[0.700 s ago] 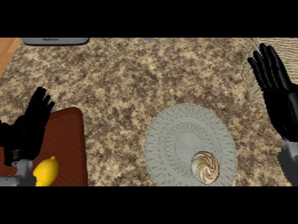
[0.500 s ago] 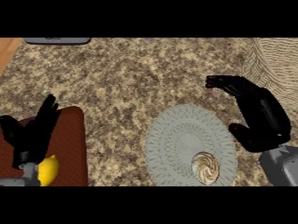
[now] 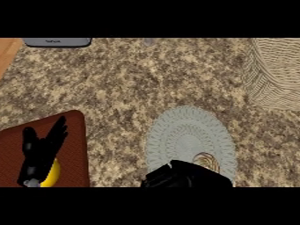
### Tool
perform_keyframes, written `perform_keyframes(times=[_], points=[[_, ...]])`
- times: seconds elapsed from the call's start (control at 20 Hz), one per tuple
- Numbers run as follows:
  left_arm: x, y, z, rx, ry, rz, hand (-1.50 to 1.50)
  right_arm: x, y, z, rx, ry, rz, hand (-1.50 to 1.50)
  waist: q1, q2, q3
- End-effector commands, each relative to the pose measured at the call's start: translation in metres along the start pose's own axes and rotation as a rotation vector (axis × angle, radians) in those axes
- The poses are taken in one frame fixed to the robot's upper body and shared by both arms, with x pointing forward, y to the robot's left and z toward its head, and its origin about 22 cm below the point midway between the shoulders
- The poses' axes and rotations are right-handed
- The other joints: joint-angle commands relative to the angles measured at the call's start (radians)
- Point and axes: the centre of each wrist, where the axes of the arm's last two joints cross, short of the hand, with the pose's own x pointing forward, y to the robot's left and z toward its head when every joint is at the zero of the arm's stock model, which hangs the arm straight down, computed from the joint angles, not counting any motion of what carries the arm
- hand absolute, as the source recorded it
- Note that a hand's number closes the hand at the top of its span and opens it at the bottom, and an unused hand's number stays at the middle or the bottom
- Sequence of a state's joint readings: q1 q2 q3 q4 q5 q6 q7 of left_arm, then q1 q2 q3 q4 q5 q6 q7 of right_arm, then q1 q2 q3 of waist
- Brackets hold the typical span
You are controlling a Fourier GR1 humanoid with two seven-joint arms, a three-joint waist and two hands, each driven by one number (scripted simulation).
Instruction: Pick the cupcake from the placemat and place it in the basket
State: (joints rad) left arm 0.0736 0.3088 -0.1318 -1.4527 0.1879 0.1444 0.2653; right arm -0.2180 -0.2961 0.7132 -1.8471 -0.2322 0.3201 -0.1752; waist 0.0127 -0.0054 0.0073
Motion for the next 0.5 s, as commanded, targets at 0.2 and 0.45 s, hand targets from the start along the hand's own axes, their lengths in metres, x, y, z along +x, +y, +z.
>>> perform_keyframes(times=[0.2, 0.45], points=[[-0.035, 0.015, 0.010, 0.031, 0.115, -0.002, 0.00, 0.046, -0.008, 0.010, -0.004, 0.174, 0.602, -1.50, -0.054, -0.014, -0.011], [-0.023, 0.015, 0.011, 0.024, 0.081, -0.005, 0.00, 0.121, -0.056, 0.006, -0.011, 0.295, 0.940, -1.50, -0.029, -0.004, -0.011]])
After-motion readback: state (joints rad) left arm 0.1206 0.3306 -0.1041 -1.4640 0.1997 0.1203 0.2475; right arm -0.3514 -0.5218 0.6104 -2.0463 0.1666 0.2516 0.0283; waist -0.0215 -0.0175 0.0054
